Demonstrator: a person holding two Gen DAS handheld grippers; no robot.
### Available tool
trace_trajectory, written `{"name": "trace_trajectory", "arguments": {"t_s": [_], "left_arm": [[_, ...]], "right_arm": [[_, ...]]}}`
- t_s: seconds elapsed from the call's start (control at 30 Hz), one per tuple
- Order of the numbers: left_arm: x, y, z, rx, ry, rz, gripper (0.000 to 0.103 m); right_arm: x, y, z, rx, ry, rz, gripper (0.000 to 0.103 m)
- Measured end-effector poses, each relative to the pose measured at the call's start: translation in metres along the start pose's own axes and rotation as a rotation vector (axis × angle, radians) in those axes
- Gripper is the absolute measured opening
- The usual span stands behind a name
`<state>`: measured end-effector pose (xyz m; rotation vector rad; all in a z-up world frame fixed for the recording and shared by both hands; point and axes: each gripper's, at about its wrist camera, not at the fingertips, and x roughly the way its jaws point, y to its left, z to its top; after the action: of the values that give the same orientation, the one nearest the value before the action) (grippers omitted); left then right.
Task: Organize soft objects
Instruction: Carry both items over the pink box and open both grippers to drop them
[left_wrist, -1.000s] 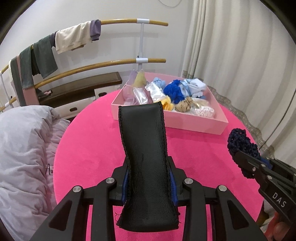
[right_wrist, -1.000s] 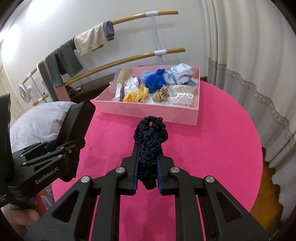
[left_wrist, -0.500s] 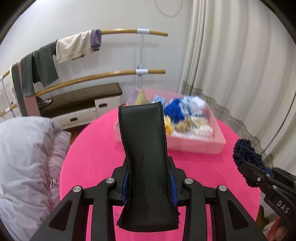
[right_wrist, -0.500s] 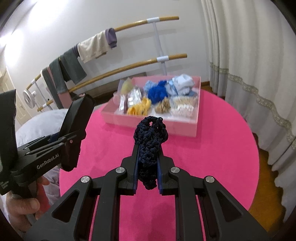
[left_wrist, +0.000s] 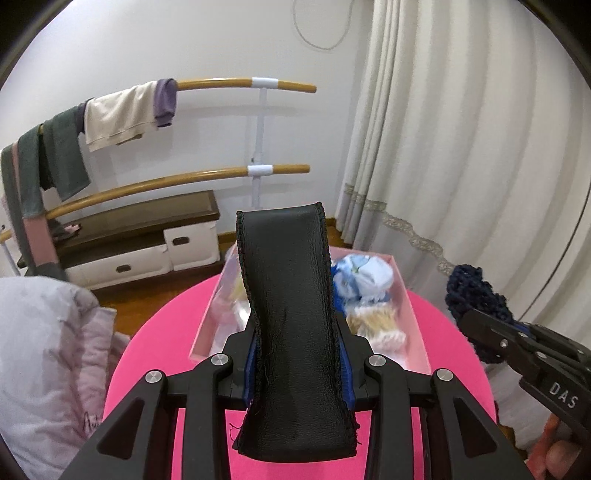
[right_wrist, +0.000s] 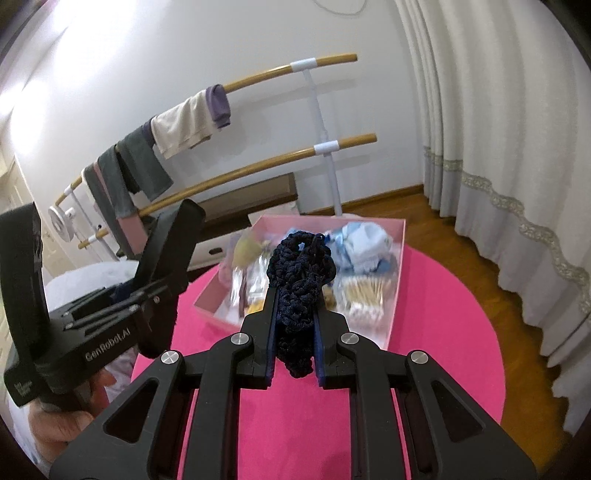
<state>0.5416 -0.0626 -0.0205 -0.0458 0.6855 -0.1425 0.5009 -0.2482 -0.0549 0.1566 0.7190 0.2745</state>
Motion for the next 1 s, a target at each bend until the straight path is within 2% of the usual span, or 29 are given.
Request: {"name": "trace_trajectory", "arguments": {"t_s": [0.23,0.43,0.63,1.0], "left_arm": [[0.051,-0.006,0.036,0.017,0.029,-0.029,0.032],[0.104,-0.004,0.056,0.012,0.071,-0.047,0.032],[0.146,-0.001,0.071,0.004,0.105,-0.057,0.032],[0.193,-0.008,0.083,0.009,0.145,-0.061,0.033]], "right_arm": [[0.031,-0.018,0.026,0.037,0.032,0.001,0.015],[0.054,-0.031,0.028,0.058,0.067,-0.010,0.015],[0.073,-0.043,0.027,0.073,0.096,-0.018,0.015],[0.093,-0.049,0.026,0.083,0.126,-0.021,0.015]]}}
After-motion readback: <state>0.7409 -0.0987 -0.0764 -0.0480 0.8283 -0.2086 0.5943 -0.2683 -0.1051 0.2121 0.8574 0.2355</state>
